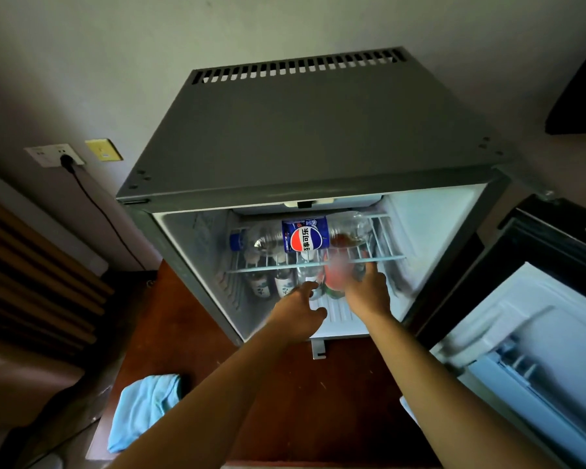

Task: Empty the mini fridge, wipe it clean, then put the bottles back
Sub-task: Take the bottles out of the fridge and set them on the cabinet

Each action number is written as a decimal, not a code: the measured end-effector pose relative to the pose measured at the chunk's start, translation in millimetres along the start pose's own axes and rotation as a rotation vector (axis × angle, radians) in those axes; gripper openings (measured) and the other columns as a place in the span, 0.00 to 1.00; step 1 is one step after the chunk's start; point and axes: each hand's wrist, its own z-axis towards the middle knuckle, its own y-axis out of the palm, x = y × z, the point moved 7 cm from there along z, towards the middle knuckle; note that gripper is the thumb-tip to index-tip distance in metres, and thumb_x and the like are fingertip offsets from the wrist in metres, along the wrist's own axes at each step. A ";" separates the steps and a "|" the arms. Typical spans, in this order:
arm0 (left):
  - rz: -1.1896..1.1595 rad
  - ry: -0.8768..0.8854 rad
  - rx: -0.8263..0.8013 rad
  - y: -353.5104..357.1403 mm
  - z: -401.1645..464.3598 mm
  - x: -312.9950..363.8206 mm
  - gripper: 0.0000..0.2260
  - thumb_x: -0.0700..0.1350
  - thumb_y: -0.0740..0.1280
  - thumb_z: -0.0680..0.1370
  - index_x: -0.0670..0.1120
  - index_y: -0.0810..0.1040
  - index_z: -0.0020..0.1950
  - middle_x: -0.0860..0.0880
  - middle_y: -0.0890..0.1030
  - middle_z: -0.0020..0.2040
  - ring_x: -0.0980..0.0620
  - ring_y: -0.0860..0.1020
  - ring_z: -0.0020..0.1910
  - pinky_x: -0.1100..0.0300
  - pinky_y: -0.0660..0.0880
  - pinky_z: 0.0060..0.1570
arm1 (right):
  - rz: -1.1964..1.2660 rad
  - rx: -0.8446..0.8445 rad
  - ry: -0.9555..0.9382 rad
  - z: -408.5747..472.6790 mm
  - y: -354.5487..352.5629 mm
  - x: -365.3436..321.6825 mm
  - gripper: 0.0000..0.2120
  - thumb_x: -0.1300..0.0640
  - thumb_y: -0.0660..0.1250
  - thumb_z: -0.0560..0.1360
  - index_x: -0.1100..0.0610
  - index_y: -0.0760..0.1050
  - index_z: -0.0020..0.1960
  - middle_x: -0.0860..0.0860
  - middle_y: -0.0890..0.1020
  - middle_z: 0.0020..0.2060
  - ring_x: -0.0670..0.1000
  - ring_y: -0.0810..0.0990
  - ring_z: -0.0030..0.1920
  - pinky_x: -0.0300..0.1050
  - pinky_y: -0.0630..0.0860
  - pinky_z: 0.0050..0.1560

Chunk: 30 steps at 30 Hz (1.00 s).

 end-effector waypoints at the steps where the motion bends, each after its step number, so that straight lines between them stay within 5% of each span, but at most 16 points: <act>1: -0.004 0.005 -0.010 1.2 2.5 1.0 0.28 0.51 0.67 0.78 0.53 0.63 0.76 0.51 0.73 0.71 0.46 0.74 0.67 0.55 0.70 0.62 | 0.024 0.008 0.005 3.2 2.1 -0.8 0.22 0.48 0.65 0.79 0.51 0.66 0.70 0.57 0.78 0.59 0.59 0.80 0.55 0.57 0.78 0.55; 8: -0.041 -0.006 -0.038 -0.9 18.0 -6.3 0.26 0.50 0.67 0.78 0.54 0.64 0.75 0.51 0.74 0.71 0.48 0.74 0.67 0.59 0.70 0.59 | 0.069 0.084 -0.019 21.2 11.4 -6.4 0.15 0.48 0.68 0.77 0.55 0.77 0.59 0.56 0.80 0.54 0.54 0.80 0.47 0.39 0.70 0.36; 12: -0.048 -0.018 -0.062 2.7 20.8 -12.9 0.26 0.51 0.67 0.78 0.55 0.64 0.76 0.52 0.74 0.70 0.48 0.76 0.63 0.60 0.71 0.55 | 0.097 0.066 -0.071 25.6 17.4 -9.2 0.18 0.44 0.68 0.76 0.54 0.76 0.60 0.52 0.80 0.54 0.55 0.80 0.52 0.40 0.72 0.42; 16: -0.048 -0.044 -0.061 3.2 20.4 -22.5 0.25 0.52 0.67 0.77 0.57 0.66 0.74 0.53 0.75 0.67 0.50 0.78 0.55 0.62 0.70 0.49 | 0.041 0.073 -0.124 28.4 21.1 -16.4 0.13 0.47 0.67 0.77 0.54 0.78 0.55 0.51 0.81 0.47 0.52 0.77 0.43 0.41 0.70 0.40; 19: -0.058 -0.055 -0.089 7.3 17.0 -25.1 0.24 0.52 0.67 0.77 0.57 0.67 0.73 0.52 0.76 0.66 0.53 0.77 0.47 0.64 0.71 0.42 | -0.009 0.081 -0.090 27.3 20.0 -6.9 0.10 0.45 0.67 0.76 0.51 0.76 0.52 0.45 0.77 0.41 0.55 0.80 0.47 0.45 0.73 0.42; 22: -0.064 -0.060 -0.089 6.1 13.6 -27.8 0.24 0.52 0.66 0.77 0.58 0.67 0.73 0.52 0.77 0.66 0.56 0.78 0.44 0.67 0.70 0.36 | -0.032 0.092 -0.077 20.3 17.7 -1.7 0.17 0.43 0.69 0.74 0.50 0.73 0.59 0.48 0.79 0.50 0.57 0.79 0.54 0.49 0.75 0.51; 30: -0.011 -0.060 -0.062 7.3 1.9 -18.1 0.25 0.53 0.67 0.77 0.57 0.66 0.73 0.51 0.77 0.66 0.50 0.80 0.50 0.60 0.76 0.49 | -0.077 0.075 -0.154 -6.0 7.0 3.2 0.16 0.44 0.64 0.78 0.48 0.71 0.62 0.51 0.76 0.55 0.57 0.78 0.55 0.49 0.72 0.52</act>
